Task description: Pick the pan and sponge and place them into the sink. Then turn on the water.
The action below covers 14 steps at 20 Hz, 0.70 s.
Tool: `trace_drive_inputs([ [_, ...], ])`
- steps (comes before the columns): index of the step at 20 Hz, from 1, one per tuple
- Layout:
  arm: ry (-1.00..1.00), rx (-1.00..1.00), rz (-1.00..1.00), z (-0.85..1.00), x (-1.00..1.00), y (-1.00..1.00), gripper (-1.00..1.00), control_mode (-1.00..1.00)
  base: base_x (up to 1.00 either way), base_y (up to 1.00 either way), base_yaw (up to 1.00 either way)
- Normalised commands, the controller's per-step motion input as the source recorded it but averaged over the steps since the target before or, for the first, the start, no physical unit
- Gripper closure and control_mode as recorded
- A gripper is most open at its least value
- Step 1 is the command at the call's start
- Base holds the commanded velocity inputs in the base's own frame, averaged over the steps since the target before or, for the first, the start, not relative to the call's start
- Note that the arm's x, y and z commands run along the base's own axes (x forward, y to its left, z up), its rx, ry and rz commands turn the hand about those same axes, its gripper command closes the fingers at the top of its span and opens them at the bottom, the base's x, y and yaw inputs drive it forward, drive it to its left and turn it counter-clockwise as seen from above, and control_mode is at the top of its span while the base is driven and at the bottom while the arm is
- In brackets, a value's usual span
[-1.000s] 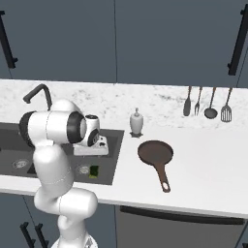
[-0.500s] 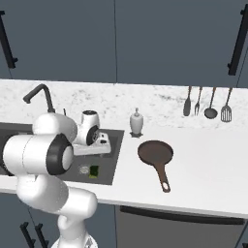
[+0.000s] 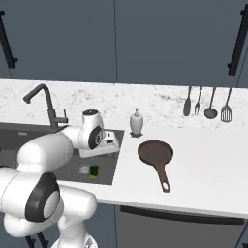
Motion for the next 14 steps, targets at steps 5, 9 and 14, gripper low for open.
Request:
trace_drive_inputs([
  [5,0.0,0.01,-0.1,0.5,-0.37,-0.89,-1.0,-1.0,0.0,0.0,0.0],
  [9,-0.1,0.11,-0.1,0.0,-0.61,-1.0,-1.0,-1.0,0.0,0.0,0.0],
  [14,-0.05,0.11,-0.1,0.01,-0.32,-1.0,-1.0,-1.0,0.0,0.0,0.0],
])
